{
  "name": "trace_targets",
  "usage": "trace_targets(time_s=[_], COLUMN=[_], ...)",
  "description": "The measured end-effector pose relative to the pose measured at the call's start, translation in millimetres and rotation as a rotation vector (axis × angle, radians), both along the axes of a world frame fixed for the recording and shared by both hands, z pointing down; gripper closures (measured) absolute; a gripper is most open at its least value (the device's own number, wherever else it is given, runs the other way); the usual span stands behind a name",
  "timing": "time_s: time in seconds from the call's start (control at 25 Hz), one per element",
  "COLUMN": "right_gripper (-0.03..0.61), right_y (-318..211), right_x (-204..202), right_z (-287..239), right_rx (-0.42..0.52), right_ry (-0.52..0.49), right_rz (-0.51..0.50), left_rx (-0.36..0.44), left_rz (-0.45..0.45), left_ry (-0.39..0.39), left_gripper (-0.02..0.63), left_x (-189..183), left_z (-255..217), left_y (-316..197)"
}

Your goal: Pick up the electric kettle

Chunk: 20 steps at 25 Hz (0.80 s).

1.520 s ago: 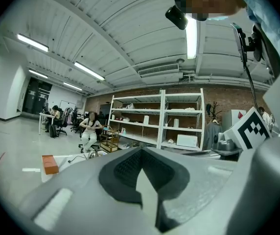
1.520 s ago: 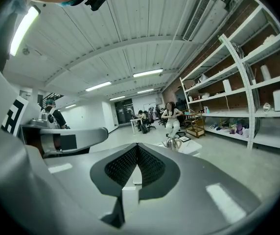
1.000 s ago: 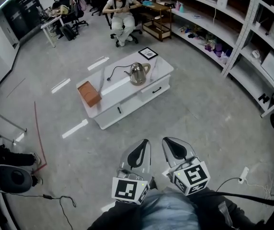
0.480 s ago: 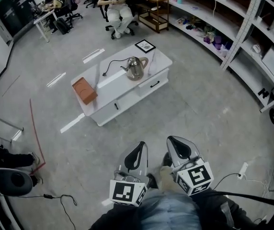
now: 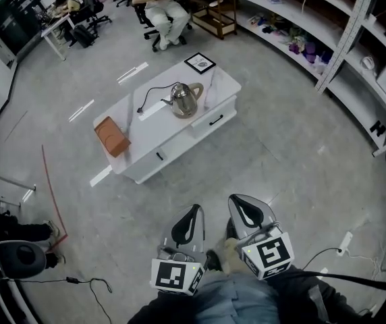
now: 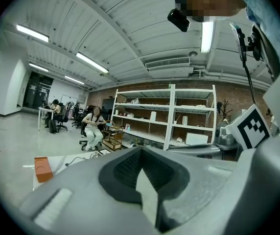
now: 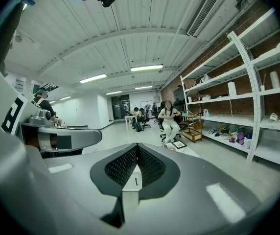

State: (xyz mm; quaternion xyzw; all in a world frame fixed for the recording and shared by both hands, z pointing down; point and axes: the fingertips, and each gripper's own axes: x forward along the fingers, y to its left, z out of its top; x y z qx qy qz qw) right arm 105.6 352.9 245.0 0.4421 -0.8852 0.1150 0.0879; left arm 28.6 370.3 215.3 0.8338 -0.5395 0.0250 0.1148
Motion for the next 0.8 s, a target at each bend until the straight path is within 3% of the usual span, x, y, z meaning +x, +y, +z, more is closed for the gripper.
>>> trace_targets(time_s=[0.4,0.8], right_gripper=[0.552,0.552], right_y=[-91,-133], right_x=[26,21], right_z=[-15,-12], right_rx=[0.036,0.026], right_ry=[-0.033,-0.054], right_rz=[-0.034,-0.090], left_rx=[0.053,0.044], left_rz=[-0.025,-0.079], left_ry=[-0.021,-0.032], left_gripper=[0.612,0.612], left_x=[32,32], left_z=[-20,-19], left_y=[-85,-124])
